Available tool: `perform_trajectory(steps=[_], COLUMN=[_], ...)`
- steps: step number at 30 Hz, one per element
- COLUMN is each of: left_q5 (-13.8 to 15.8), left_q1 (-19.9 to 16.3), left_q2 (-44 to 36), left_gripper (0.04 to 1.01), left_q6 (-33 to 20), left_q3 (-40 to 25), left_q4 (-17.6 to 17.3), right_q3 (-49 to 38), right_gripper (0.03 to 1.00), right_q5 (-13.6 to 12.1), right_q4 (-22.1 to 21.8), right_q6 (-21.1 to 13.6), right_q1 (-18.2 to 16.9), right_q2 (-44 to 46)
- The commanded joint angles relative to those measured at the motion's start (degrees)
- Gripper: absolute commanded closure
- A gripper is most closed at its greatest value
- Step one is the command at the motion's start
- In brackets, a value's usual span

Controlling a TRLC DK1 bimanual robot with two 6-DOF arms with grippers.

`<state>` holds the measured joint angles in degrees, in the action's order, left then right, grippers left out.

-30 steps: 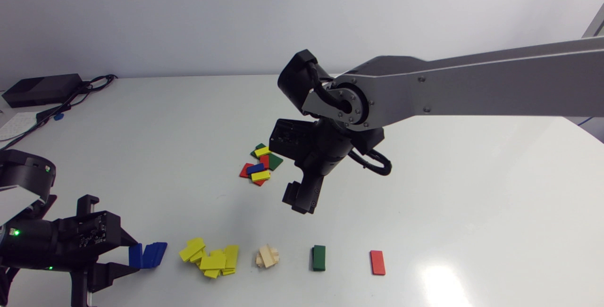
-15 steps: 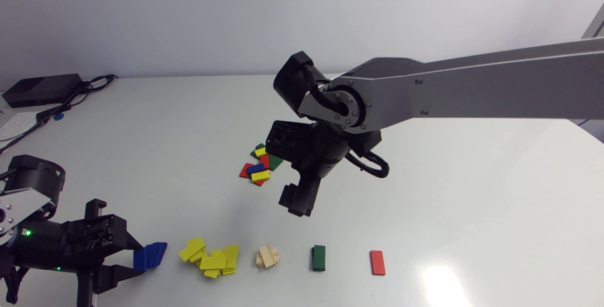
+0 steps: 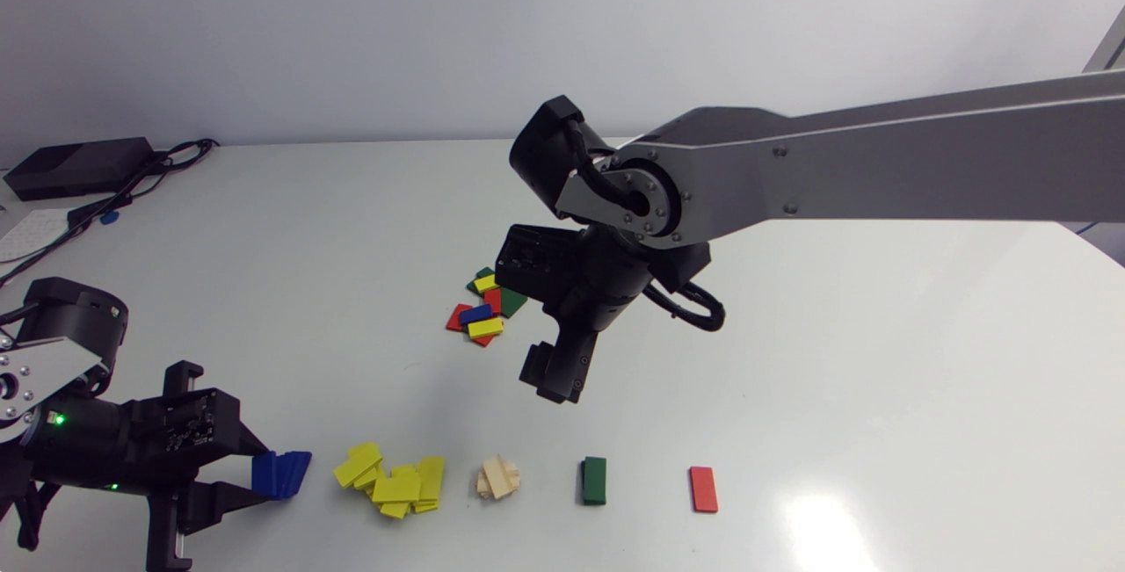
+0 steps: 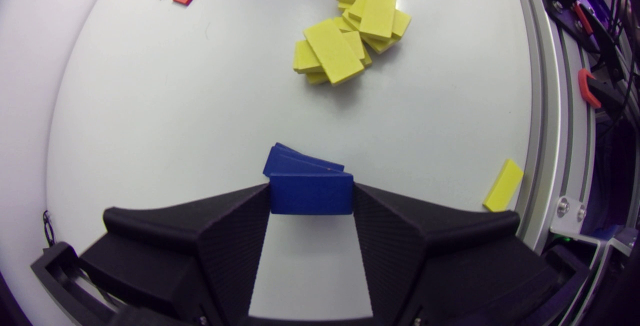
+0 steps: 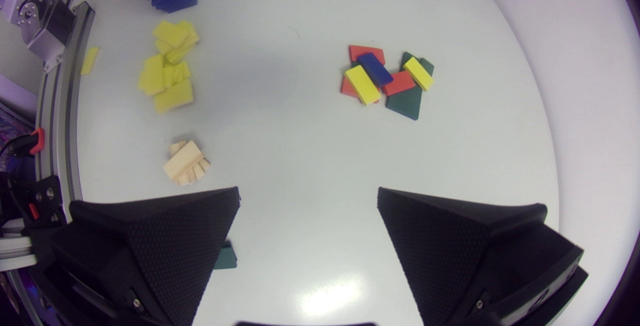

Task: Take domino bricks one by one from the mixed stack on the table and place each onto the existing stack of the same color.

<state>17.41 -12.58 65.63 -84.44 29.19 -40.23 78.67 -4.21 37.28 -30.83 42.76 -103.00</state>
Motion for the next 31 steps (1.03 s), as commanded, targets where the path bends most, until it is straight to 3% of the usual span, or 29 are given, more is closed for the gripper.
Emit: perform_trajectory(steps=[1, 15, 18, 20, 22, 28, 31], left_q5=[0.61, 0.52, 0.52, 0.52, 0.52, 0.52, 0.87], left_q1=[0.45, 1.77, 1.86, 1.86, 1.86, 1.59, 1.42], left_q2=[1.17, 4.25, 4.77, 4.77, 4.77, 4.69, 3.72], left_gripper=[0.744, 0.726, 0.387, 0.316, 0.179, 0.097, 0.080], left_q6=[-1.42, 0.07, 0.33, 0.33, 0.42, 0.68, 3.41], left_q3=[1.84, 3.42, 3.68, 3.59, 3.59, 4.03, 6.93], left_q4=[-0.03, 0.94, 0.94, 0.94, 0.94, 0.94, -0.38], right_q3=[-0.01, -0.01, 0.16, 0.25, 0.34, 0.34, 0.43], right_gripper=[0.069, 0.069, 0.069, 0.069, 0.069, 0.069, 0.069], right_q5=[0.52, 0.52, 0.52, 0.52, 0.52, 0.52, 0.52], right_q4=[-0.10, 0.16, 0.16, 0.16, 0.25, 0.25, 0.25], right_q6=[1.12, 0.68, 0.59, 0.59, 0.59, 0.68, 0.77], right_q1=[0.04, -0.31, -0.40, -0.31, -0.40, -0.22, -0.31], right_q2=[-0.80, -0.97, -0.97, -0.97, -0.97, -0.97, -0.62])
